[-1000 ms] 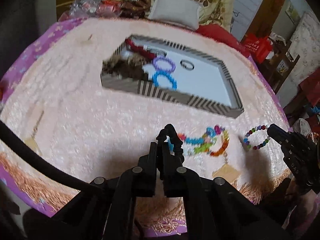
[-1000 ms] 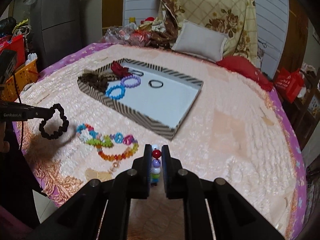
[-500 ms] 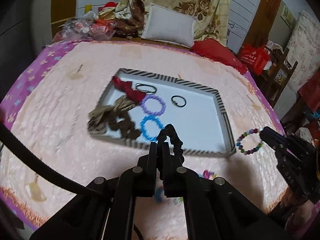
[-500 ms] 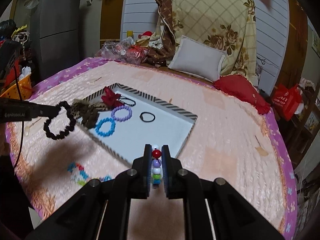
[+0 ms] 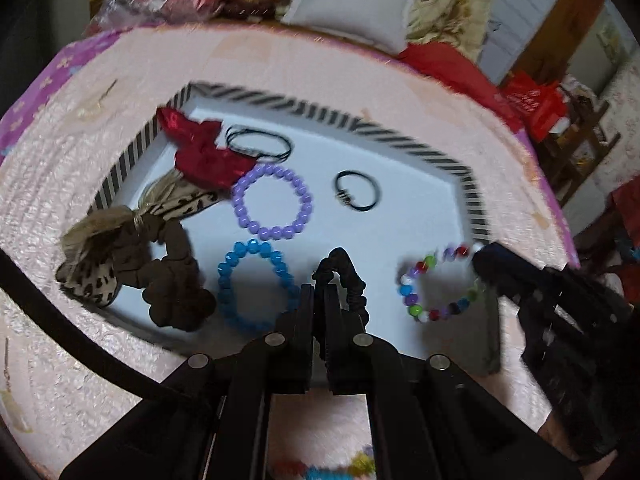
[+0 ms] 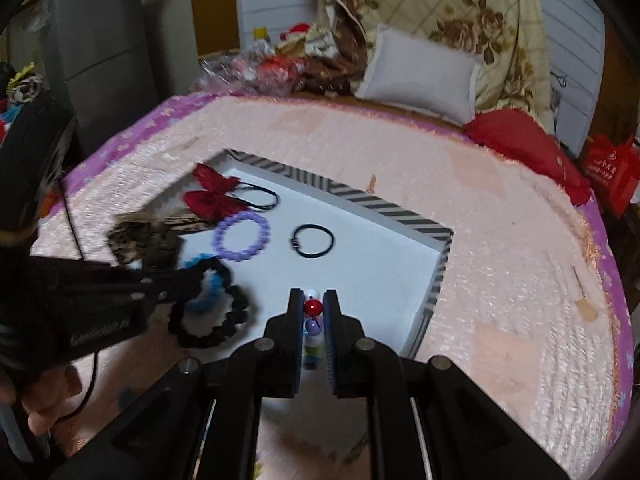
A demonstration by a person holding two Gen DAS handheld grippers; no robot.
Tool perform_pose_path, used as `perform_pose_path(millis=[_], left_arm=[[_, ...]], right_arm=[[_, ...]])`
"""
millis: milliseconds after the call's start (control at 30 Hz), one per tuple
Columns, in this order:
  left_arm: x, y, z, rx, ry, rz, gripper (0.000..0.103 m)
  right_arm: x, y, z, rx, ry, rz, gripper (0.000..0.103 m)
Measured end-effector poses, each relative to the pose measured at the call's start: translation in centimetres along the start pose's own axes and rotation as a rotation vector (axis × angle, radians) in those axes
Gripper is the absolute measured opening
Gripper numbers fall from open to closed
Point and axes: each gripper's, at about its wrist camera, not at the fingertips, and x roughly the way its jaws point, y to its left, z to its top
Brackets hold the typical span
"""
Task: Organize jewelry
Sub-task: 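Carry the black bracelet with the left tool while the right carries the bead bracelet to the tray, then open the left tool in the tray while the right releases the bead bracelet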
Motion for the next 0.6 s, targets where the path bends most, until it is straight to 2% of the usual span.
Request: perform_pose_path(millis=[133,233,367,533,600], left_arm=[[1.9,0.8,0.5,-0.029,0.039,0.017,0.001],[2.7,0.5,1.0,-0.03,0.048,0.03,0.001],[3.4,0.2,1.9,-0.043,0.041,0.046,0.001],[3.7,0.1,2.2,-0.061,0.03,0.025,0.003],[3.5,0.2,1.8,-0.048,0.018,0.028,0.009]], right_arm=[[4.0,-2.6,0.3,0.076,0.072,-0.016,0.009],[5.8,-3.5,0.4,0.102,0.092,-0.023,0.009],[7.0,-4.0,0.9,0.125,0.086,-0.049,0.009],[7.0,-4.6,1.4,0.161,0.059,-0.058,0.01],[6.8,-4.6,1.0,0.163,0.062,-0.047,0.02]])
